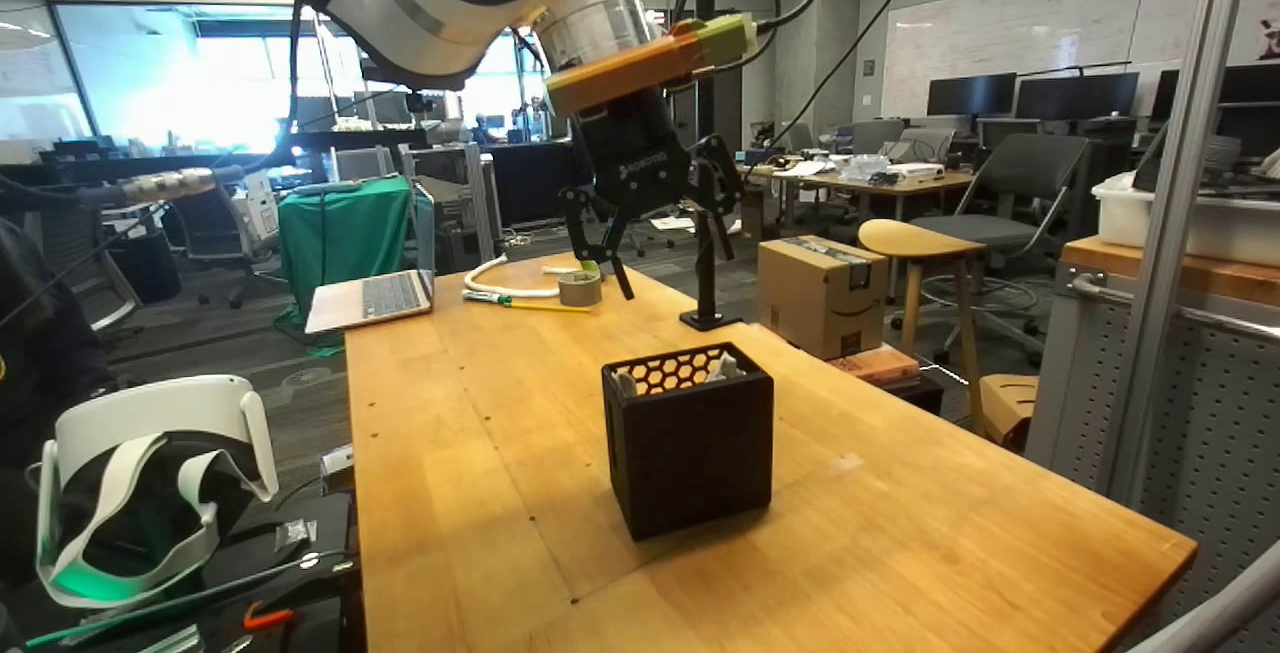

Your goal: Put the towel inside the black object

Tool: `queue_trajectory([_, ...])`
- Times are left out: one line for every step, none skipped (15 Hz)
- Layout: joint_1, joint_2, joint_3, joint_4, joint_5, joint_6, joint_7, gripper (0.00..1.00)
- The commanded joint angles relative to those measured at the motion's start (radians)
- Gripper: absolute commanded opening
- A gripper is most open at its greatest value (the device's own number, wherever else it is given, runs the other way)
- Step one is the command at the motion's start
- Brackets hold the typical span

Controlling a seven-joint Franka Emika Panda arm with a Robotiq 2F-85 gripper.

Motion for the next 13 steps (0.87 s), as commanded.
queue_trajectory([0.015,-0.008,-0.011,-0.003,-0.003,0.006,0.002,1.00])
queue_trajectory([0.017,-0.013,-0.011,-0.008,-0.003,0.012,0.002,1.00])
queue_trajectory([0.018,-0.016,-0.011,-0.010,-0.003,0.015,0.002,1.00])
queue_trajectory([0.019,-0.016,-0.011,-0.012,-0.003,0.018,0.002,1.00])
queue_trajectory([0.019,-0.016,-0.011,-0.013,-0.003,0.020,0.002,1.00])
queue_trajectory([0.019,-0.016,-0.011,-0.014,-0.003,0.020,0.002,1.00])
queue_trajectory([0.019,-0.016,-0.011,-0.015,-0.003,0.021,0.002,1.00])
queue_trajectory([0.019,-0.016,-0.011,-0.015,-0.003,0.021,0.002,1.00])
queue_trajectory([0.019,-0.016,-0.011,-0.015,-0.003,0.021,0.002,1.00])
queue_trajectory([0.019,-0.016,-0.011,-0.015,-0.003,0.021,0.002,1.00])
queue_trajectory([0.019,-0.016,-0.011,-0.015,-0.003,0.021,0.002,1.00])
queue_trajectory([0.019,-0.016,-0.011,-0.015,-0.003,0.021,0.002,1.00])
queue_trajectory([0.019,-0.016,-0.011,-0.015,-0.003,0.021,0.002,1.00])
